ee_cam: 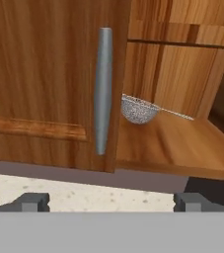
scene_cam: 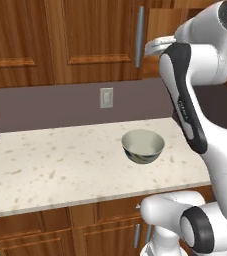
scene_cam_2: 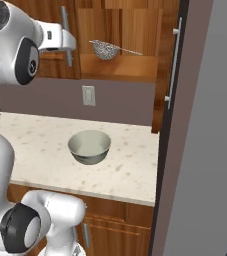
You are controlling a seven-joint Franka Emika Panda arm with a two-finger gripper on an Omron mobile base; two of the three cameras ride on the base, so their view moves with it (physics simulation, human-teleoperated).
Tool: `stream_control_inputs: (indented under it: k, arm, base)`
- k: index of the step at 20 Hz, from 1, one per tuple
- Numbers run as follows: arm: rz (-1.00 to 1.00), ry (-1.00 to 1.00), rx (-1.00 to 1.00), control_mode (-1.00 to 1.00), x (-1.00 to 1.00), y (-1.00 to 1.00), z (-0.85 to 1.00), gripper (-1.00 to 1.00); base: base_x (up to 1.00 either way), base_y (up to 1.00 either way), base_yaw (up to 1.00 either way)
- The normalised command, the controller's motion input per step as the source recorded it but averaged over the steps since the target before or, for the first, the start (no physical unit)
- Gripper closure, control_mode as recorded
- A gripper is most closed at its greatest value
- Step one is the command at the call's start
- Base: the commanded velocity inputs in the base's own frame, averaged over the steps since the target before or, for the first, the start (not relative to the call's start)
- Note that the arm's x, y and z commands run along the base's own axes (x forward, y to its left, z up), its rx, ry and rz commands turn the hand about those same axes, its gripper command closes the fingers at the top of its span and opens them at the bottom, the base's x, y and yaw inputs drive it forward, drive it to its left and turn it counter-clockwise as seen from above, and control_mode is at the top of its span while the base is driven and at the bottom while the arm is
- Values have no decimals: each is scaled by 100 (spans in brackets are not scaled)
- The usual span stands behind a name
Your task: Open the cabinet and setup a tea strainer by placing it in the bowl upright.
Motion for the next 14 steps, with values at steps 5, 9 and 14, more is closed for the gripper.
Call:
stream_control_inputs:
  k: [5, 9, 14]
  arm:
    - [-8, 4, 0, -100, 29, 0, -1, -100]
    - [-12, 0, -1, -100, 32, 0, 0, -100]
    - [-14, 0, 0, -100, 34, 17, -1, -100]
  base:
    - [0, 0, 0]
    - [0, 0, 0]
    - [0, 0, 0]
